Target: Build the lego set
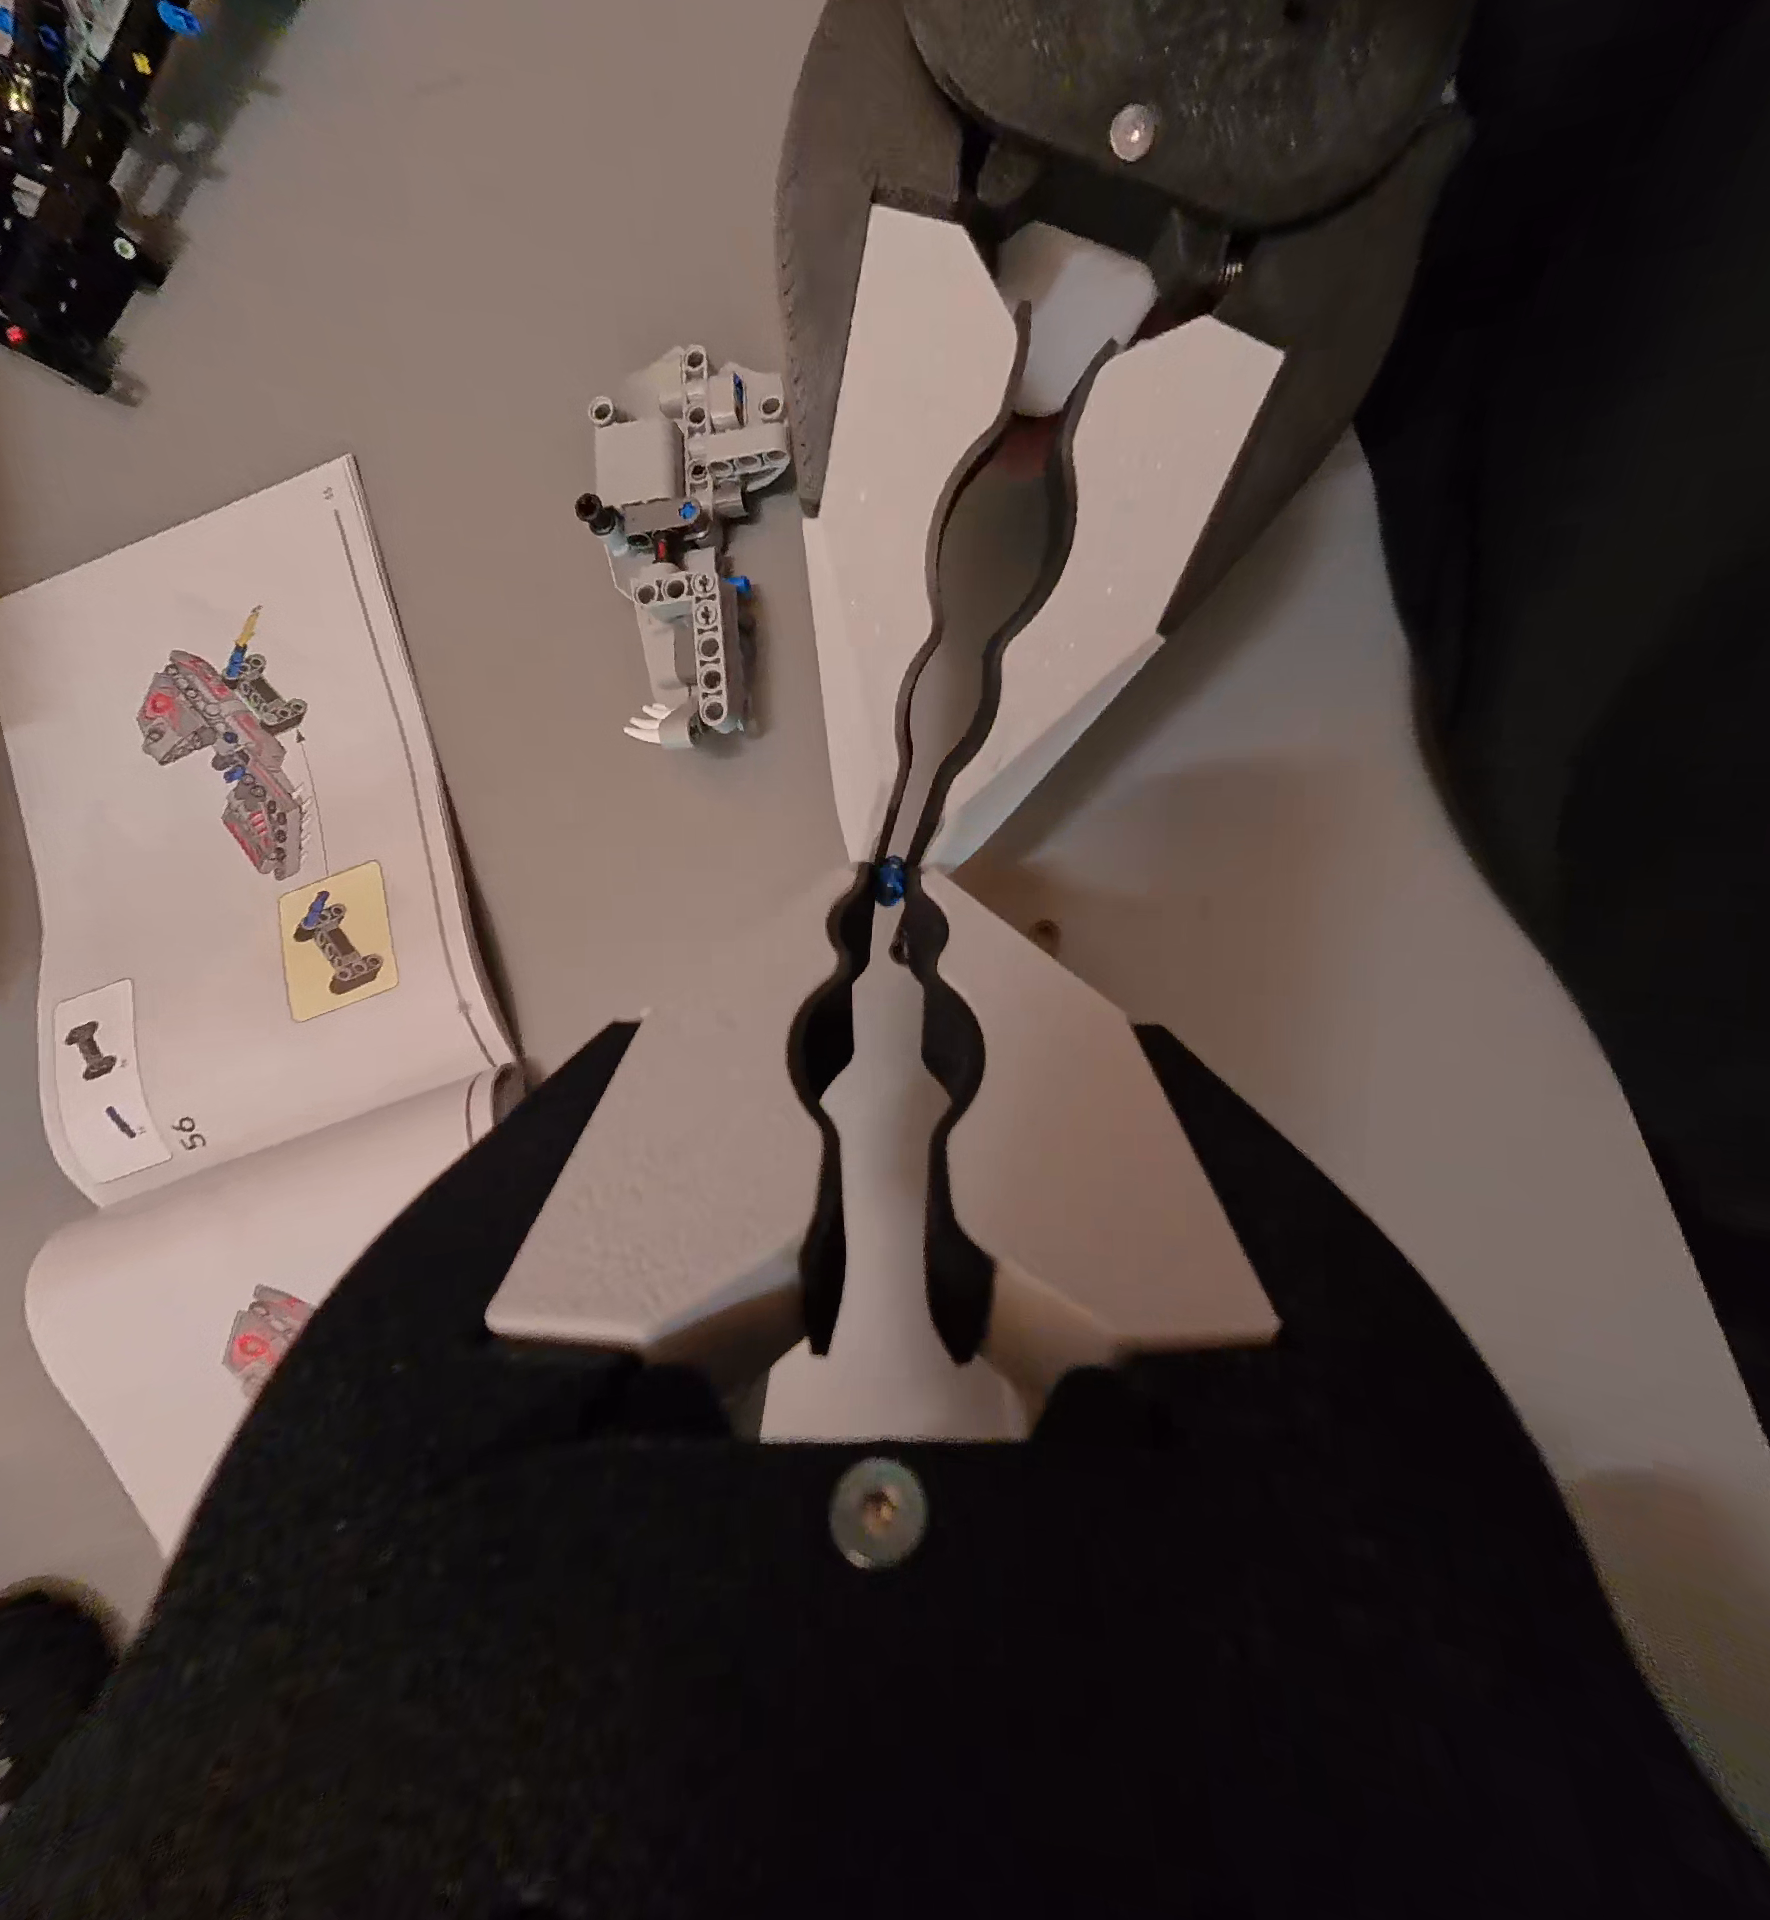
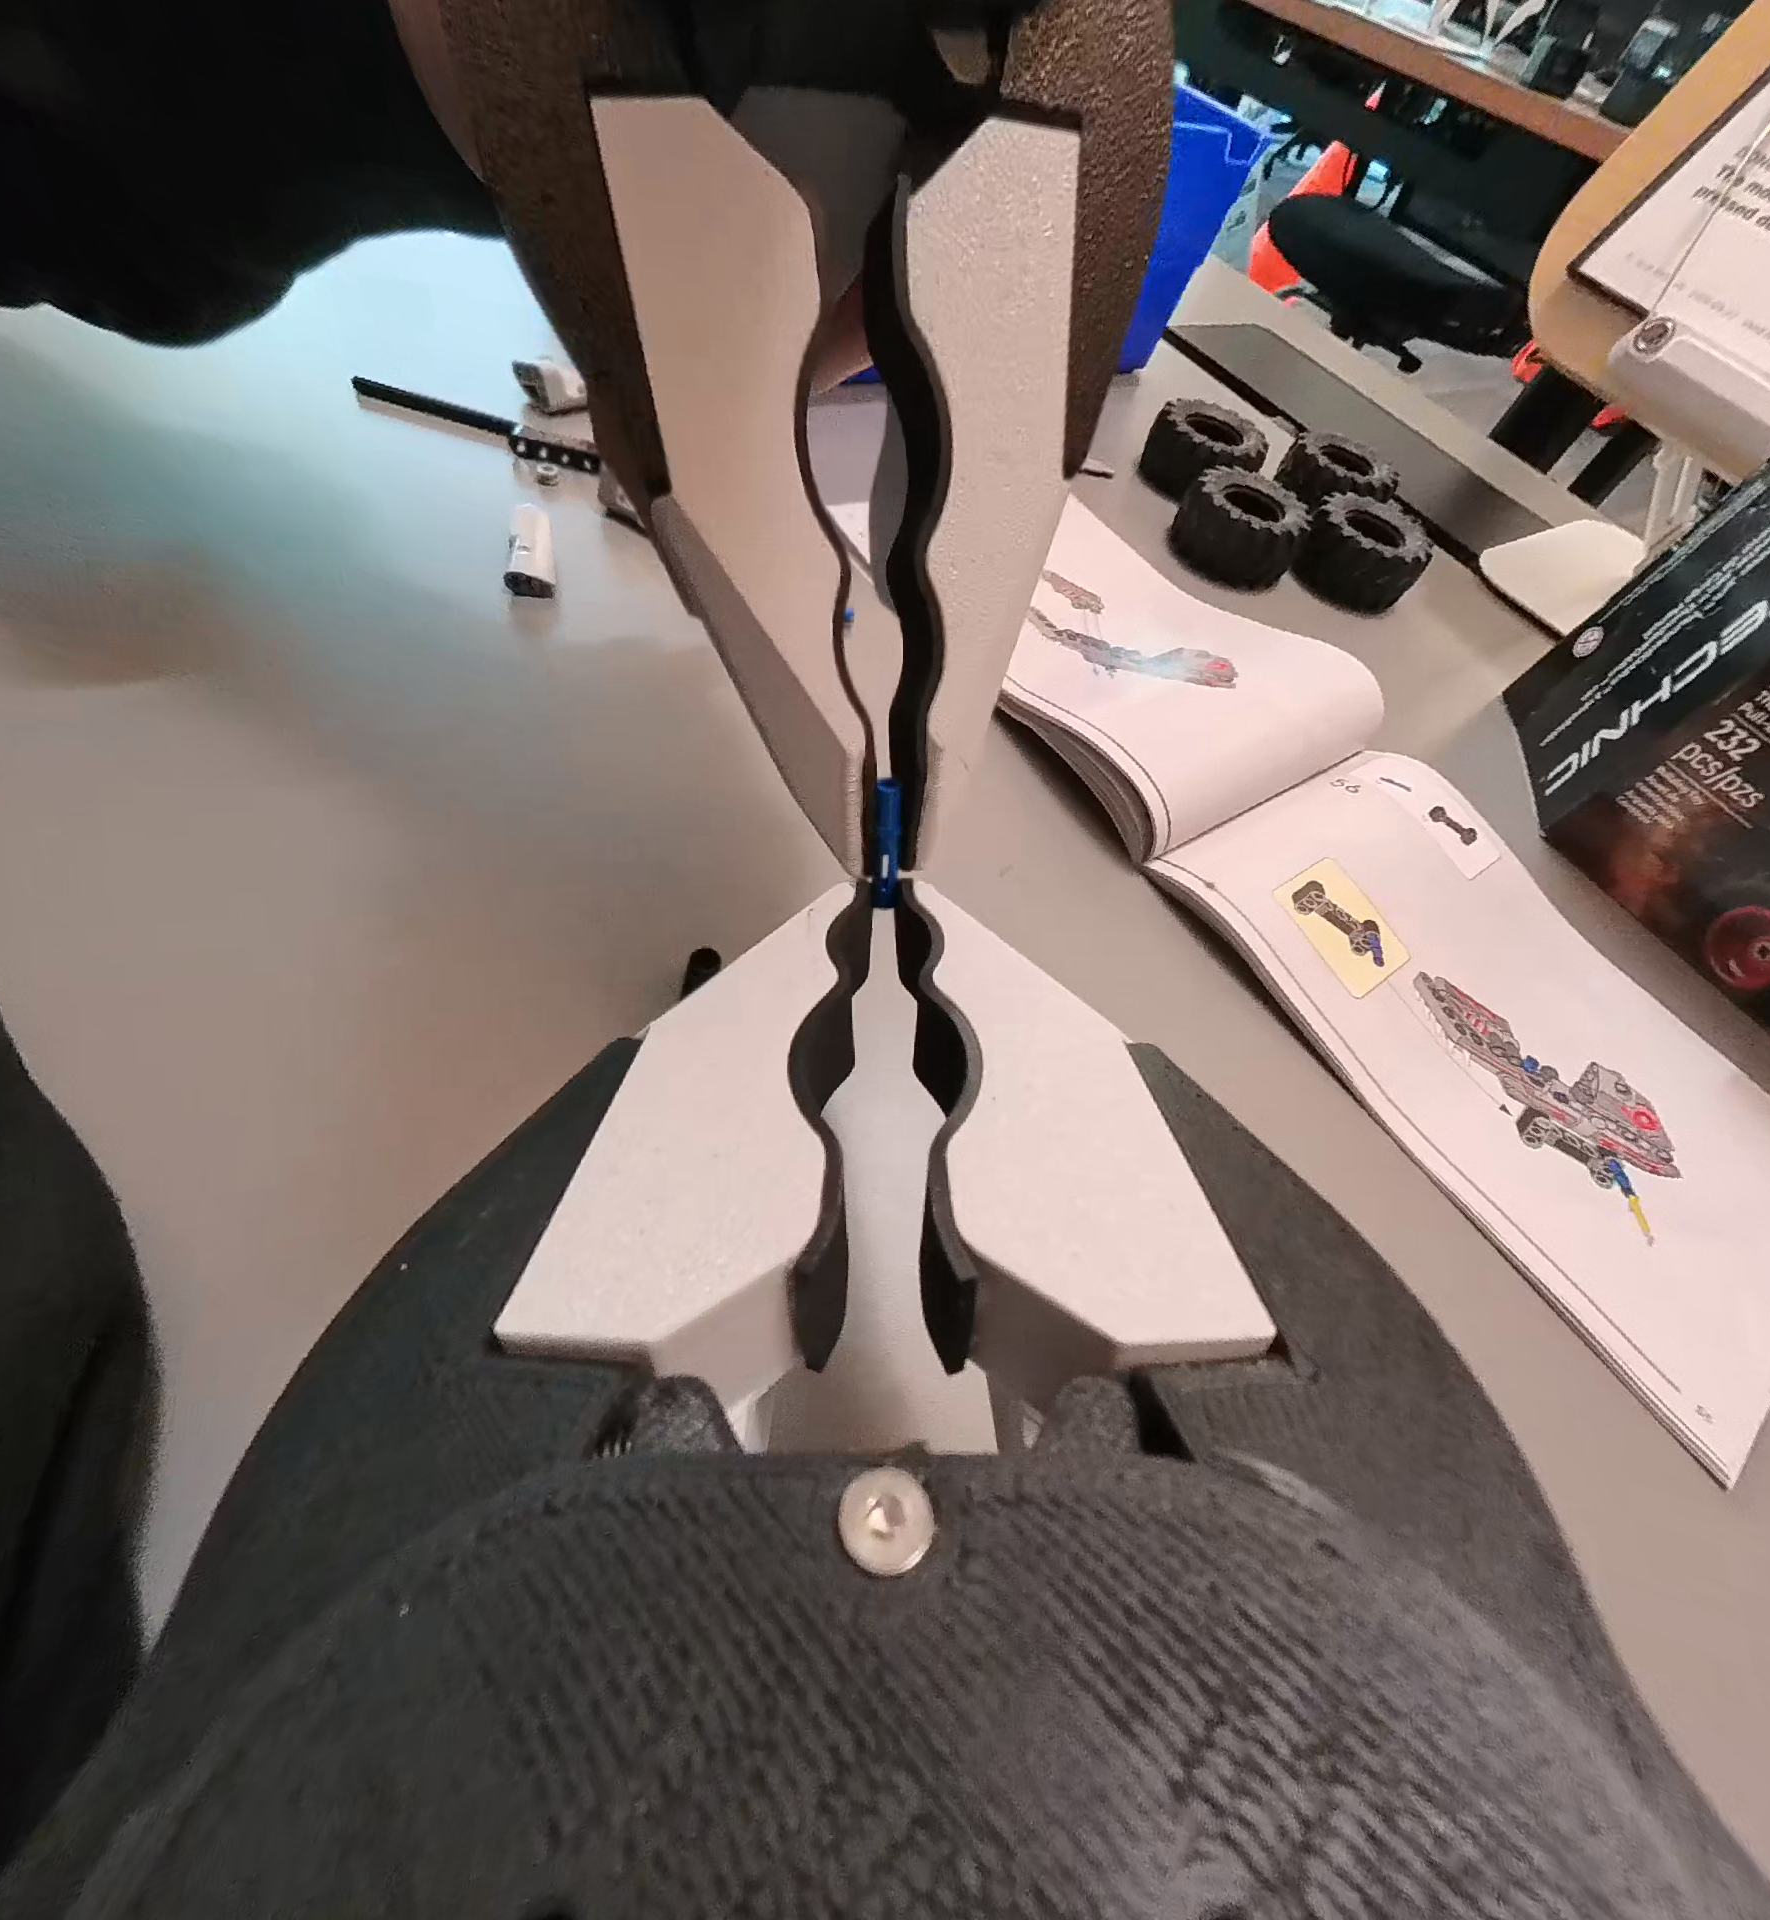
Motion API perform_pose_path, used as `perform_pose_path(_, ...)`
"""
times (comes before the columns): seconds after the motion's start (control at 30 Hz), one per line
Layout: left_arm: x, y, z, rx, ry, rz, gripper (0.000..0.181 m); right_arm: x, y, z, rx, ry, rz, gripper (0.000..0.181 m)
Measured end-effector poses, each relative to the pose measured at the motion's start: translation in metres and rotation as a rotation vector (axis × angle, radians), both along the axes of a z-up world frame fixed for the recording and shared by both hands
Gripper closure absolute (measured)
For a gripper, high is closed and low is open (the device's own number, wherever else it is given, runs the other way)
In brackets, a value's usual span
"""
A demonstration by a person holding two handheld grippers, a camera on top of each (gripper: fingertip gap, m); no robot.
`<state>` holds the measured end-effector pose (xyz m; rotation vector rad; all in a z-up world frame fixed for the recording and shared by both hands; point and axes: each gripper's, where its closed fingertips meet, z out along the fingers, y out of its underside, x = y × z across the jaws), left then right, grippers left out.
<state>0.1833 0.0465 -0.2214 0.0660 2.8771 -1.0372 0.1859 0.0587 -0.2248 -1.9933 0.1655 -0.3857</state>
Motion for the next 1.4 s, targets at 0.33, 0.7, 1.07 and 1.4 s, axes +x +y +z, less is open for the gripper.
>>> perform_pose_path(0.33,0.0,0.002,-0.004,-0.014,0.01,0.013,0.179,-0.001,0.002,-0.004,0.011,0.053,0.004,0.179)
perform_pose_path(0.7,0.001,0.015,-0.037,0.147,0.027,-0.054,0.179,-0.009,-0.01,-0.051,-0.23,0.252,0.034,0.164)
perform_pose_path(1.07,0.002,0.013,-0.049,0.252,-0.001,-0.12,0.179,-0.004,-0.005,-0.053,-0.237,0.271,0.031,0.175)
perform_pose_path(1.4,0.003,0.013,-0.049,0.357,-0.056,-0.178,0.179,-0.003,-0.005,-0.053,-0.217,0.347,0.037,0.175)
